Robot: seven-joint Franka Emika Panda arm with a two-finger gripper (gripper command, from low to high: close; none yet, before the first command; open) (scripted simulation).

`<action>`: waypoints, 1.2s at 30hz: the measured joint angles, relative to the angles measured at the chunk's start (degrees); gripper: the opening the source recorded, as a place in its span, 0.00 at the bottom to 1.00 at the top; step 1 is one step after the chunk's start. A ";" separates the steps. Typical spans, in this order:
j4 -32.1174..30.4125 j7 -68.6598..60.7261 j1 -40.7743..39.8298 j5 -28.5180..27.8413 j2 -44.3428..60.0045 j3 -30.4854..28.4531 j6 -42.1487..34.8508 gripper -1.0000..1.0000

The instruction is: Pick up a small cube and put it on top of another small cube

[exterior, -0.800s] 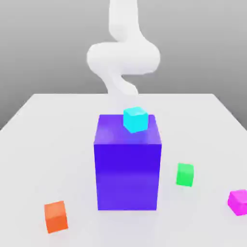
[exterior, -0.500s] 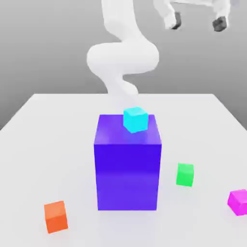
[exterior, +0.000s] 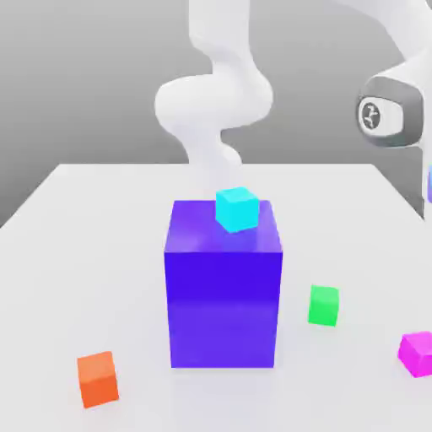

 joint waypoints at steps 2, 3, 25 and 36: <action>-0.45 -1.70 1.60 -3.25 3.95 0.44 1.57 0.50; -0.59 -2.34 2.58 -4.87 5.92 0.36 2.41 0.50; -8.24 -4.98 1.98 -1.52 0.15 1.57 2.56 0.00; -29.76 -2.71 0.39 1.61 -22.53 1.93 1.75 0.00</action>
